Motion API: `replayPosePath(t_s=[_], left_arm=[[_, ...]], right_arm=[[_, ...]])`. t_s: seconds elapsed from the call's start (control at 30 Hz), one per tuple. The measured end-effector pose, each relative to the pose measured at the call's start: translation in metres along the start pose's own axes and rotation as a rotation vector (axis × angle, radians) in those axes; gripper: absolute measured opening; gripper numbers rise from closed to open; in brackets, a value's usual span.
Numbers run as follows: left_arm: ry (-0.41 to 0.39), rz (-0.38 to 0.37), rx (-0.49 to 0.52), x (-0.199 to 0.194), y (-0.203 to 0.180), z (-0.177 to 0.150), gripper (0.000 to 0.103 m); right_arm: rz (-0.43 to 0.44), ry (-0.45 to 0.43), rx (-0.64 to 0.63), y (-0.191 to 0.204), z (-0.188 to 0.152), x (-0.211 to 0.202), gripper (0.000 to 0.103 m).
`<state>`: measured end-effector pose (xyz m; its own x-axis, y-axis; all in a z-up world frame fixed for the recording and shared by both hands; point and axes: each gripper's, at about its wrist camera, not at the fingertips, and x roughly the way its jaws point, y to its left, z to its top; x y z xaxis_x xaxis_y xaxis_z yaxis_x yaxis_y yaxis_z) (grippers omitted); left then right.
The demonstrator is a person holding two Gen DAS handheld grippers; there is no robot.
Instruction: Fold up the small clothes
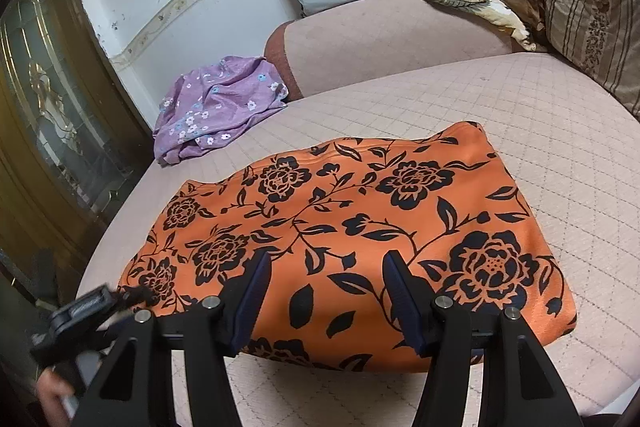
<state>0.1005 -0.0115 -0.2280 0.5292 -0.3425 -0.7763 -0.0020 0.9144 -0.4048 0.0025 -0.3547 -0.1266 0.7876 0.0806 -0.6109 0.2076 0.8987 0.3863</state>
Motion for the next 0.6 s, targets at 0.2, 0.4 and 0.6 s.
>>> replayPosePath(t_s=[0.2, 0.4, 0.6], left_arm=[[-0.018, -0.040, 0.012, 0.015, -0.002, 0.021, 0.047], [-0.062, -0.025, 0.118, 0.007, -0.018, 0.021, 0.035], [-0.050, 0.033, 0.156, 0.013, -0.023, 0.025, 0.040]], right_arm=[[-0.010, 0.006, 0.011, -0.003, 0.000, 0.004, 0.062], [0.045, 0.007, 0.005, 0.003, 0.007, 0.017, 0.037], [0.073, 0.228, 0.078, -0.006, 0.002, 0.075, 0.037]])
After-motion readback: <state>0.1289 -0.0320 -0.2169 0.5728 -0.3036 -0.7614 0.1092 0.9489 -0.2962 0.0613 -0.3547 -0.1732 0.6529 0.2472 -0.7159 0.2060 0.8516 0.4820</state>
